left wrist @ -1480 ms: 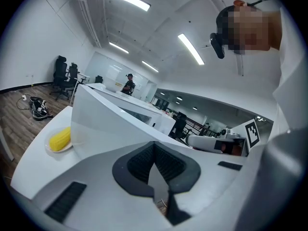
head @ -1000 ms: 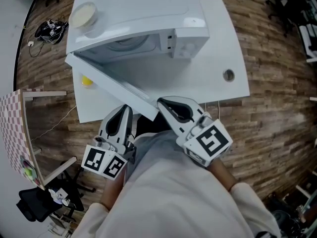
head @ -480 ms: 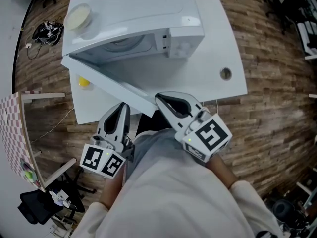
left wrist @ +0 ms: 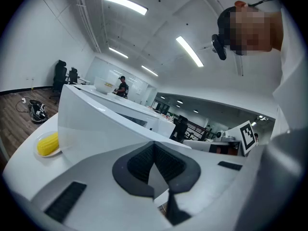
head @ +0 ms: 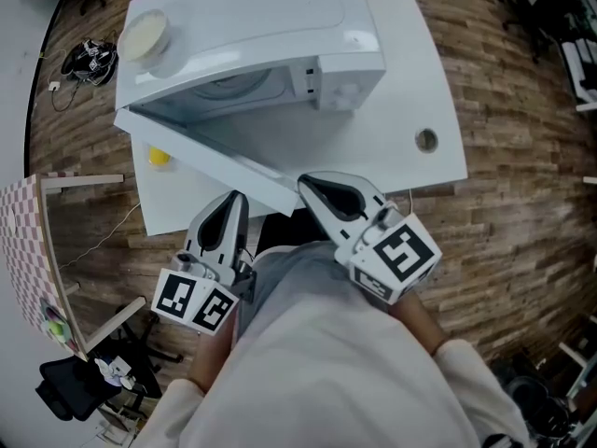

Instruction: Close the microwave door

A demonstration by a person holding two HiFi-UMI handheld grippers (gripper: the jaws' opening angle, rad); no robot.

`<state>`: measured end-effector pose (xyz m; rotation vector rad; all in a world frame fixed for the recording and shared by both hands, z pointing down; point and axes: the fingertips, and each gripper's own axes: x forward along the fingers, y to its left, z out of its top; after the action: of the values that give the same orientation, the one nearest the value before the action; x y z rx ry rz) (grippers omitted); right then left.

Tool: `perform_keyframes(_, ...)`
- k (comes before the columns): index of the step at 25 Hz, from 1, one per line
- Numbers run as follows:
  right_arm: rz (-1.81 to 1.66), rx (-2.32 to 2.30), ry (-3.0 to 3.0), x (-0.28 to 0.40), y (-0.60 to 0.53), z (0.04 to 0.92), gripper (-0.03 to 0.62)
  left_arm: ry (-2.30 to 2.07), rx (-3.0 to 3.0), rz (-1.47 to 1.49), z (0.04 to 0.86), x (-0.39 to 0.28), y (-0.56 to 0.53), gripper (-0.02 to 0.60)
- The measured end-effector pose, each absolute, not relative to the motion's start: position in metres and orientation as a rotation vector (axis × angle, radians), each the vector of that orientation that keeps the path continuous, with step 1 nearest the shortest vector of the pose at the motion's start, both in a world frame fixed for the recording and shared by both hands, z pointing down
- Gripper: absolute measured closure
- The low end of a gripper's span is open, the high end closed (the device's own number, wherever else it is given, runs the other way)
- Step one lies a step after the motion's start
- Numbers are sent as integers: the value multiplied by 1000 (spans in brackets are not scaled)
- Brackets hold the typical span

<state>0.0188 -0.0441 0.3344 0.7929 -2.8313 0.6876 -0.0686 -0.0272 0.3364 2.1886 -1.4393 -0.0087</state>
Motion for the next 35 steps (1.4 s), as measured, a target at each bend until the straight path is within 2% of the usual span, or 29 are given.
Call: perform_keyframes(35,722,891,-2813,40,-68,337,572,-1328,2220,-19,338,-49,-51,565)
